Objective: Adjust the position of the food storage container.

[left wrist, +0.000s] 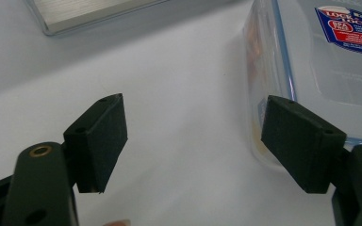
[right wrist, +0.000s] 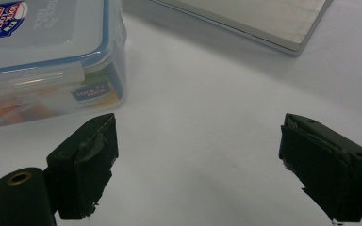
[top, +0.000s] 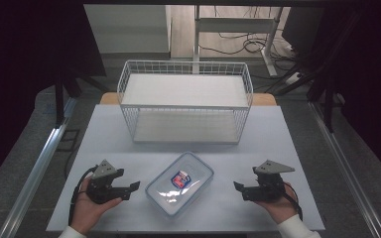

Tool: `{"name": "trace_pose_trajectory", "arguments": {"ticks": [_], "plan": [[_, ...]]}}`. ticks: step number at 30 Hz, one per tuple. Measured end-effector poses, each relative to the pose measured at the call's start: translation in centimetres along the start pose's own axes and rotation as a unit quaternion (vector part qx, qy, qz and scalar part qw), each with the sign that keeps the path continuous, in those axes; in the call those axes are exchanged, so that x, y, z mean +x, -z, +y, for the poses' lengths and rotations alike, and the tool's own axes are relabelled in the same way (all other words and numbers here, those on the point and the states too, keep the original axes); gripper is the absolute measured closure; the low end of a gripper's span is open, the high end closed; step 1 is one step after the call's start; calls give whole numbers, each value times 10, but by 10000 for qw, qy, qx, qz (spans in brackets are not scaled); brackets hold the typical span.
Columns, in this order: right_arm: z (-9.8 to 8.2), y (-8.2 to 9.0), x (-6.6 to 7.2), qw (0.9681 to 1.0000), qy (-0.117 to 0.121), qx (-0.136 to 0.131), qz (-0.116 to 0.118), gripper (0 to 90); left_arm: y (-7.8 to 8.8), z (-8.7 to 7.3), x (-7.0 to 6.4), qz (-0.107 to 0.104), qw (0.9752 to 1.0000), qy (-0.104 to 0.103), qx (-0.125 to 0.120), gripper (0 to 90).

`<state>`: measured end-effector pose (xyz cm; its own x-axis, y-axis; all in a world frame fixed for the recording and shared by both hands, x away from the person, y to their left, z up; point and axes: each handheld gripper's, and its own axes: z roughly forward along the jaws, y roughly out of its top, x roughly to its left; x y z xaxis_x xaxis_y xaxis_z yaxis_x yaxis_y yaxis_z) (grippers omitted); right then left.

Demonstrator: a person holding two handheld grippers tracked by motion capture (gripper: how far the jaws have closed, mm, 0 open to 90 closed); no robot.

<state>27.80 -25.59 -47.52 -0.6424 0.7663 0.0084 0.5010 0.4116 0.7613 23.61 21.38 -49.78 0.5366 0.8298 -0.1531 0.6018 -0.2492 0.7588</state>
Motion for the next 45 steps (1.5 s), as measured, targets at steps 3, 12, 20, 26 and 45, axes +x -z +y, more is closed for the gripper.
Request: {"name": "trace_pose_trajectory", "arguments": {"ticks": [3,12,20,26,45], "plan": [[0,-1,0,10000,14,10,40,125,-1,0,0,-7,10000,-4,7,225],[0,-3,3,9999,69,131,22,127,1,4,-7,-77,9999,-82,-74,219],[-4,-1,5,9999,63,157,-24,129,1,9,-10,-177,9997,-88,-123,217],[-5,-1,4,9998,64,184,-62,134,-1,9,-9,-178,9998,-77,-100,217],[-4,2,3,9999,28,54,-154,151,4,49,-58,-965,9944,-392,-193,249]]}}
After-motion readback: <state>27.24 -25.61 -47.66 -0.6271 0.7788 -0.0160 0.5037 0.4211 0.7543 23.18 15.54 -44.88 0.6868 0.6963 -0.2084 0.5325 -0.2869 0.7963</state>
